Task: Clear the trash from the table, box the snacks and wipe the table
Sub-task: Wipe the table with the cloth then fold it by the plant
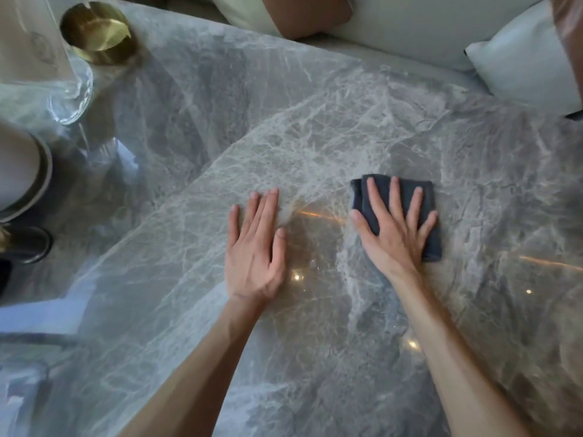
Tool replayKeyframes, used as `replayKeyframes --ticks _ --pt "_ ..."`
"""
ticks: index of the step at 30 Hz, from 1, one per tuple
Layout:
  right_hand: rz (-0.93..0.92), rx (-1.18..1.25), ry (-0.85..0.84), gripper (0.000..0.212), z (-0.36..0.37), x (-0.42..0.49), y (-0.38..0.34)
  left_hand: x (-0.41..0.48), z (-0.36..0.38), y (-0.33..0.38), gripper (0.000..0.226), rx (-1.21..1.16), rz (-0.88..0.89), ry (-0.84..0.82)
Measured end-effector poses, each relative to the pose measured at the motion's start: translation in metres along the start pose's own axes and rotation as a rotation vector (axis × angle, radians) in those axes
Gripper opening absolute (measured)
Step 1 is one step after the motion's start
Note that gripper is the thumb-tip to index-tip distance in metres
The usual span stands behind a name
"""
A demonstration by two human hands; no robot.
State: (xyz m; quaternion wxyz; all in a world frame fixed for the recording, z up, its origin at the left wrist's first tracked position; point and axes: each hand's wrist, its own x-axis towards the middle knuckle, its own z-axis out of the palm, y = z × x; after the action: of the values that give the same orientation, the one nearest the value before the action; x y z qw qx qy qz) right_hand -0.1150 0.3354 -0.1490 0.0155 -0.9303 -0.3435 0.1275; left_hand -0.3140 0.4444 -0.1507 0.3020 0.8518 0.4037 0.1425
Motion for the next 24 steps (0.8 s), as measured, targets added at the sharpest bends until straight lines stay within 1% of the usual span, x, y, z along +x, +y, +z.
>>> replayKeyframes --ticks 3,6,9,11,12,13,14,15,17,18,19,20,21,22,24 --pt "-0.246 -0.040 -0.024 0.056 0.000 -0.009 -0.024 0.000 0.000 -0.001 0.056 -0.019 0.010 0.024" --pt "-0.461 -0.107 -0.023 0.052 0.007 -0.043 -0.035 -0.001 0.000 -0.002 0.057 -0.023 0.026 0.033" --pt "-0.640 -0.128 -0.053 0.048 0.014 -0.089 -0.028 -0.001 0.001 -0.003 0.057 -0.009 0.033 0.033" --pt "-0.705 -0.116 -0.074 0.048 0.016 -0.116 -0.007 -0.002 0.001 -0.003 0.057 0.000 0.030 0.037" --pt "-0.690 -0.115 -0.080 0.049 0.016 -0.123 0.007 -0.002 0.001 -0.003 0.056 0.001 0.030 0.042" --pt "-0.631 -0.115 -0.082 0.049 0.015 -0.124 0.023 -0.002 0.001 -0.003 0.056 -0.001 0.030 0.042" --pt "-0.520 -0.115 -0.069 0.049 0.012 -0.117 0.038 -0.001 0.001 -0.002 0.057 0.002 0.028 0.034" --pt "-0.364 -0.103 -0.051 0.049 0.010 -0.103 0.051 -0.001 0.002 -0.002 0.057 0.019 0.025 0.019" --pt "-0.023 0.003 0.003 0.049 0.000 -0.056 0.055 0.000 0.003 0.000 0.057 0.091 0.017 -0.012" --pt "0.094 0.071 0.026 0.049 -0.004 -0.027 0.048 0.001 0.004 0.001 0.057 0.130 0.013 -0.022" --pt "0.143 0.115 0.037 0.049 -0.006 -0.001 0.035 0.002 0.005 0.002 0.057 0.162 0.010 -0.028" --pt "0.126 0.124 0.035 0.049 -0.006 0.018 0.017 0.002 0.005 0.002 0.057 0.181 0.007 -0.031" --pt "0.064 0.107 0.027 0.050 -0.003 0.028 -0.003 0.002 0.006 0.002 0.057 0.188 0.003 -0.034" --pt "-0.030 0.077 0.028 0.051 0.000 0.026 -0.021 0.002 0.006 0.002 0.057 0.184 -0.002 -0.039" --pt "-0.251 -0.018 0.060 0.052 0.007 -0.012 -0.047 0.001 0.006 0.000 0.058 0.173 -0.003 -0.048"
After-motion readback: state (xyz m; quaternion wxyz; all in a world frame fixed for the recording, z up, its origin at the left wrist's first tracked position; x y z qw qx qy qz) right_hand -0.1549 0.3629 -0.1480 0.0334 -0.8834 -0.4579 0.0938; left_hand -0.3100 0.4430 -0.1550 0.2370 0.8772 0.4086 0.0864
